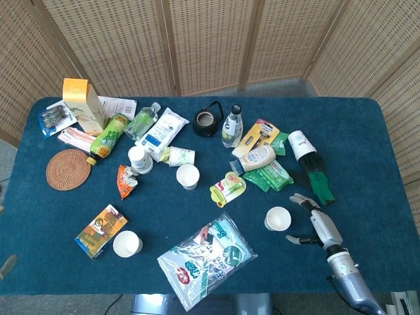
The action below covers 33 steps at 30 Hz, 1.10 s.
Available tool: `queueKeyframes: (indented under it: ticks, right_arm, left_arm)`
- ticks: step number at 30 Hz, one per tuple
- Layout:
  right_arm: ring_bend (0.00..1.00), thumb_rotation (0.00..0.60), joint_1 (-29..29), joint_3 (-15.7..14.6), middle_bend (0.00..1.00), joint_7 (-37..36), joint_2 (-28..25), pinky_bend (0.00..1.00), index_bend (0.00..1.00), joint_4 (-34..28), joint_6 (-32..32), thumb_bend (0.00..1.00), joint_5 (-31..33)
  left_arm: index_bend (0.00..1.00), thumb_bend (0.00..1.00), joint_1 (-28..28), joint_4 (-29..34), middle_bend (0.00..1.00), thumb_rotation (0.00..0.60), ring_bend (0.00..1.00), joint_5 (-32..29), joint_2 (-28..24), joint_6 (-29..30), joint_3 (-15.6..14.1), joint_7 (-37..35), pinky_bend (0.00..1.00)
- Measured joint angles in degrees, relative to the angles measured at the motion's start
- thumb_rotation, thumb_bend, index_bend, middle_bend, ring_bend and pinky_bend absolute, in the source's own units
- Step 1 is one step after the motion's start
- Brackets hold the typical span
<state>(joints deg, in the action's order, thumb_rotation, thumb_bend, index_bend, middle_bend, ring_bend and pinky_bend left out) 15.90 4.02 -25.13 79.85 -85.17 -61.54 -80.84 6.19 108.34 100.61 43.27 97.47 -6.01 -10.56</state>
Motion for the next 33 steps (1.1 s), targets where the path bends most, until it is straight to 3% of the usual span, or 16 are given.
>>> queueKeyframes:
  ticks: [18,33]
  right_arm:
    - [0.0,0.6,0.73,0.56,0.0,0.43,1.95,0.0,0.4,1.11,-1.24,0.03,0.9]
    - [0.0,0.6,0.94,0.7,0.0,0.99,2.64,0.0,0.4,0.18,-1.03,0.02,2.24]
  left_arm:
    - [0.0,0.35,-0.06,0.02,0.0,0.6,0.0,-0.23,-0.06,-0.15,0.04,-0.31,0.0]
    - [0.0,0.35,-0.2,0.39,0.0,0.6,0.0,-0.25,0.09,-0.76,-0.05,0.48,0.0]
